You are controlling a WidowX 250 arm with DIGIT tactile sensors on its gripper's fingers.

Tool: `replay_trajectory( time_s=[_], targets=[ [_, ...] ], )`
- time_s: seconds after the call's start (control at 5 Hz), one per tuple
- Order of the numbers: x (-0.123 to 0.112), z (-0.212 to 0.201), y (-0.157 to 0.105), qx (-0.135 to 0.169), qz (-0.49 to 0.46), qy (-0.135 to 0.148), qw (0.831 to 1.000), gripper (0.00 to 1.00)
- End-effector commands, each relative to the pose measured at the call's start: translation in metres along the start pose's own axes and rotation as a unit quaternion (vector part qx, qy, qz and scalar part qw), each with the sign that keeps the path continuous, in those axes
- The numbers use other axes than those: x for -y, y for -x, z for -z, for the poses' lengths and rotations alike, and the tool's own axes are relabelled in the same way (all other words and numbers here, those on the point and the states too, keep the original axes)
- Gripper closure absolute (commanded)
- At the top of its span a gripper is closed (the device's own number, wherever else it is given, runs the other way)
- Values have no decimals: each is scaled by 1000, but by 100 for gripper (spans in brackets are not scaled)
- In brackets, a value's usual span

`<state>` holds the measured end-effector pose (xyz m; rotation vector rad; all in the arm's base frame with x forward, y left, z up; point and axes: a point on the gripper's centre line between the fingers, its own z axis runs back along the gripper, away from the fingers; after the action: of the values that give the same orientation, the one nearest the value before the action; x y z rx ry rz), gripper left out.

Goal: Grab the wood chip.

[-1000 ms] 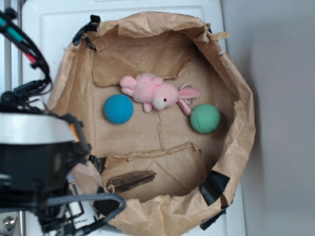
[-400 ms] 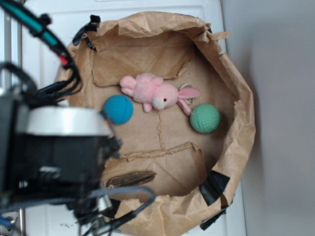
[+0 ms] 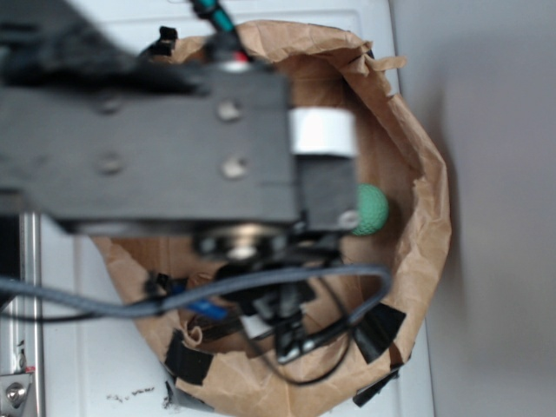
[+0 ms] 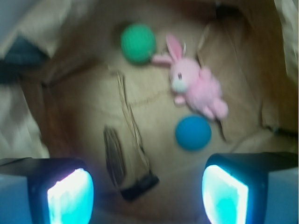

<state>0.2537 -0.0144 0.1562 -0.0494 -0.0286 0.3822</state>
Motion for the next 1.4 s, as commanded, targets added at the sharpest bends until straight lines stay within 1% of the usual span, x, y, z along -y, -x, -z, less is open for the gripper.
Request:
replay_trajectory(
  time_s=[0.0, 0.2, 0.4, 0.6, 0.8, 1.0, 1.2],
  targets=[
    [-6, 39, -23, 43, -10, 1, 999, 0],
    [1, 69, -16, 47, -1, 3, 999, 0],
    [12, 86, -8, 41, 20, 3, 999, 0],
    [27, 95, -3, 23, 48, 36, 998, 0],
    [34, 88, 1, 32, 62, 82, 994, 0],
    [43, 86, 6, 18, 60, 120, 991, 0],
    [51, 105, 17, -8, 71, 105, 992, 0]
  ],
)
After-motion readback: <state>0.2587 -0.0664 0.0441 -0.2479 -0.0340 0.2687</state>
